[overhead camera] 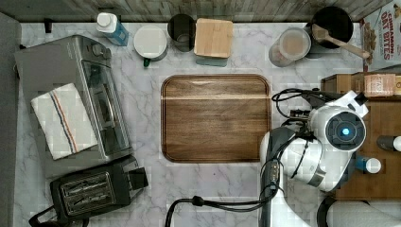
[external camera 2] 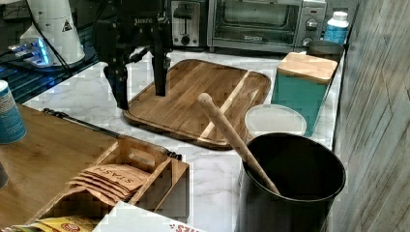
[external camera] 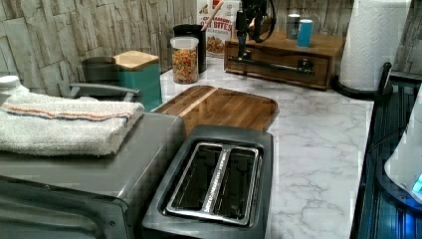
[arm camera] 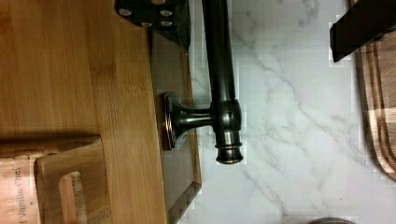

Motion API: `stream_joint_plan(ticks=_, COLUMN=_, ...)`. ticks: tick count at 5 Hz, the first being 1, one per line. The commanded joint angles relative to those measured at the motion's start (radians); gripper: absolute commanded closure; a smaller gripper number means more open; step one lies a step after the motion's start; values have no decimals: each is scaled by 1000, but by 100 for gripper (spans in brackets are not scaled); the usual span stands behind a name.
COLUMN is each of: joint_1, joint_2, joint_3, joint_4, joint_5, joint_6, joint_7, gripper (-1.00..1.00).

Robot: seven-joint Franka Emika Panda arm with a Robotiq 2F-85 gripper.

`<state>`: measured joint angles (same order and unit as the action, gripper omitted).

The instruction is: Open the drawer.

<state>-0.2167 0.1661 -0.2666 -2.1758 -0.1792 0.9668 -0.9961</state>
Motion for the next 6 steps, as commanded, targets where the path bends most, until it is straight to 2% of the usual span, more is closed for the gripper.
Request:
stream_joint_plan(ticks=1, joint_1=-60, joint_2=67, joint_3=12, joint_4=-73, joint_5=63, joint_6=88, joint_7=-58, gripper=-100)
stream_joint_plan(ticks=2, joint_1=-69, joint_2=114, joint_3=21, joint_4=-74, joint_5=94, joint_6=112, joint_7=-93, gripper=-100)
stream_joint_plan(ticks=3, joint_1=-109, joint_2=166, joint_3=50, joint_4=-74, joint_5=146, joint_6=218, joint_7=-173, gripper=-100)
stream_joint_plan(ticks=4, joint_1=-123, joint_2=201, joint_3=72, joint_4=-64, joint_5=171, joint_6=251, joint_7=-195, gripper=-100)
stream_joint_plan(ticks=5, joint_1=-134, joint_2=222, joint_3=74, joint_4=-21, joint_5=124, joint_6=184, joint_7=-187, gripper=-100)
stream_joint_plan(ticks=6, joint_1=-118, joint_2=203, joint_3=72, joint_4=-42, joint_5=112, joint_6=178, joint_7=-139, gripper=-100)
